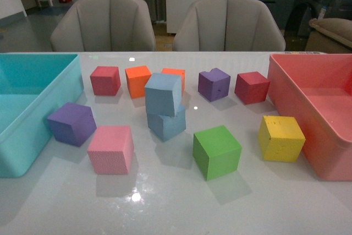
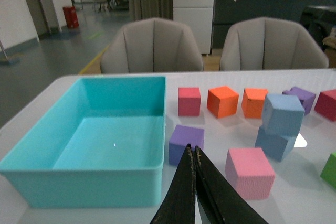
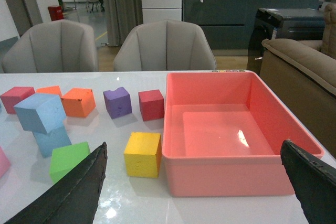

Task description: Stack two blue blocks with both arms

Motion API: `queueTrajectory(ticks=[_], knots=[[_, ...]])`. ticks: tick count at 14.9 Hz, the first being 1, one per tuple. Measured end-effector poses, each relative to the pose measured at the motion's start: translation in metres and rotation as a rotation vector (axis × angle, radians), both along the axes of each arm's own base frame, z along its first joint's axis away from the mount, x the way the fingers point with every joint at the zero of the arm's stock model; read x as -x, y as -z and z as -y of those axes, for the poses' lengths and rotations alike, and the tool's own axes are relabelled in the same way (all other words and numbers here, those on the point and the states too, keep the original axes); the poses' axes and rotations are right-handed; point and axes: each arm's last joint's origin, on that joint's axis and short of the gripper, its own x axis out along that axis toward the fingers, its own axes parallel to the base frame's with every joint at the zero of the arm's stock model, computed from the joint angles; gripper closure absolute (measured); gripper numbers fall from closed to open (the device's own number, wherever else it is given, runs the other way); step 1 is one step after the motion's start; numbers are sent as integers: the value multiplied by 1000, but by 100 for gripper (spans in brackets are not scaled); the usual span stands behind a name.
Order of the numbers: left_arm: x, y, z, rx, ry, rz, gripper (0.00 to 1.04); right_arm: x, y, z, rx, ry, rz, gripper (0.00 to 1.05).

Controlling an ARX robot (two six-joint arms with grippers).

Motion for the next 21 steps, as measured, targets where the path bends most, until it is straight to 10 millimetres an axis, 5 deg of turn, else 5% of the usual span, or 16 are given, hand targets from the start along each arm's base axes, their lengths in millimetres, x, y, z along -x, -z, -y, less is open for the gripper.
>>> queueTrajectory(ticks=[11, 12, 19, 21], knots=[[16, 4, 0, 0, -2, -13, 103, 0, 0, 0, 0, 0, 0, 6], [16, 4, 0, 0, -2, -13, 98, 0, 0, 0, 0, 0, 0, 6], [16, 4, 0, 0, -2, -13, 5, 0, 0, 0, 0, 0, 0, 6], [16, 4, 0, 0, -2, -13, 7, 0, 0, 0, 0, 0, 0, 6]])
